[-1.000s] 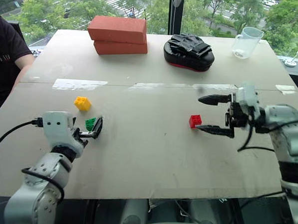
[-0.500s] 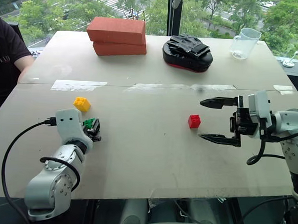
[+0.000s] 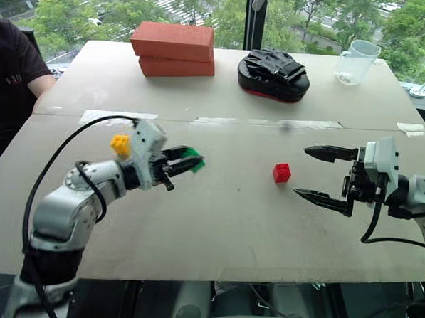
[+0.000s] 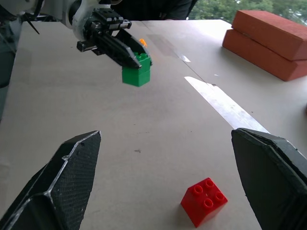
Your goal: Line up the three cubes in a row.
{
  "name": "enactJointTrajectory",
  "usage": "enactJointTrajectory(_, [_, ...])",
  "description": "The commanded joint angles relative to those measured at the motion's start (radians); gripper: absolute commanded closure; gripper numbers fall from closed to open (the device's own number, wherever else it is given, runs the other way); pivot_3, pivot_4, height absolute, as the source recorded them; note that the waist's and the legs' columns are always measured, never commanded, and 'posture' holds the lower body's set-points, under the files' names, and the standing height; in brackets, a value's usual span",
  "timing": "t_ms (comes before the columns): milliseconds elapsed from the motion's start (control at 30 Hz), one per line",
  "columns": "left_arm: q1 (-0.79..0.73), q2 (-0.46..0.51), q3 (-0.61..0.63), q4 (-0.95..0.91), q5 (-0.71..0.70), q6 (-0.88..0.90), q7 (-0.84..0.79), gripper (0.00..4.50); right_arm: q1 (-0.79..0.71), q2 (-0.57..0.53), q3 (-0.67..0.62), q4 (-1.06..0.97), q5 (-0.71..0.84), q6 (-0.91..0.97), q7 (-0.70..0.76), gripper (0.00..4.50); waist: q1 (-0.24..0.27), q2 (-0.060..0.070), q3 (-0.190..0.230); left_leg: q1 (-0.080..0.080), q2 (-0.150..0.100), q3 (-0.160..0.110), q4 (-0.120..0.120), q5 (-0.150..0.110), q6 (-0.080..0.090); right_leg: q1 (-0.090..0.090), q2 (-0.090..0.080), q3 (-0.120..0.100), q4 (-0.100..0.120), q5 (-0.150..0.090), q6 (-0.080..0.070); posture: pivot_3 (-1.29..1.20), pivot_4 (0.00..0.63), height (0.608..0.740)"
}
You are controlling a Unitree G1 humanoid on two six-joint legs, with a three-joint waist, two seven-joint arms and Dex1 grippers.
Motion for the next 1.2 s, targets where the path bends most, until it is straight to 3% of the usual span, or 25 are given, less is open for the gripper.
enactJointTrajectory(33, [-0.125,-0.010,-0.141,0.192,0.094,-0.170,-0.232,3.24,0.049,-0.035,-0.088,-0.070,0.036,0.027,-0.037,0.00,0.000,-0.001,0.000,0.000,0.001,0.000,0.000,0.000,0.000,0.000,0.001,0.000,-0.001,0.000,0.001,0.00,0.150,0.740])
enactJointTrajectory(300, [-0.415,-0.191,-0.305,0.688,0.306,-0.525,-0.412,3.24,0.192,-0.053,-0.191,-0.165,0.070,0.060,-0.102,0.00,0.004,-0.002,0.001,-0.001,0.002,-0.001,0.000,0.000,0.001,0.000,0.005,0.000,-0.001,-0.001,0.007,0.00,0.150,0.740])
enactJointTrajectory(600, [-0.524,-0.260,-0.295,0.943,0.401,-0.702,-0.450,3.24,0.243,-0.052,-0.205,-0.194,0.070,0.048,-0.140,0.00,-0.007,-0.002,0.001,-0.001,0.002,-0.002,0.001,0.000,0.001,0.000,0.006,0.001,-0.001,0.000,0.008,0.00,0.150,0.740])
enactJointTrajectory(867, [-0.552,-0.270,-0.275,0.963,0.431,-0.663,-0.405,3.24,0.254,-0.080,-0.203,-0.177,0.098,0.029,-0.070,0.00,-0.007,-0.003,0.001,0.000,0.002,-0.002,0.002,0.000,0.001,0.001,0.006,0.002,0.000,0.000,0.009,0.00,0.150,0.740])
enactJointTrajectory(1200, [-0.488,-0.249,-0.257,0.823,0.423,-0.563,-0.405,3.24,0.204,-0.105,-0.165,-0.112,0.086,0.001,-0.027,0.00,-0.007,-0.003,0.001,-0.001,0.002,-0.002,0.002,0.000,0.001,0.000,0.006,0.002,0.000,0.000,0.009,0.00,0.150,0.740])
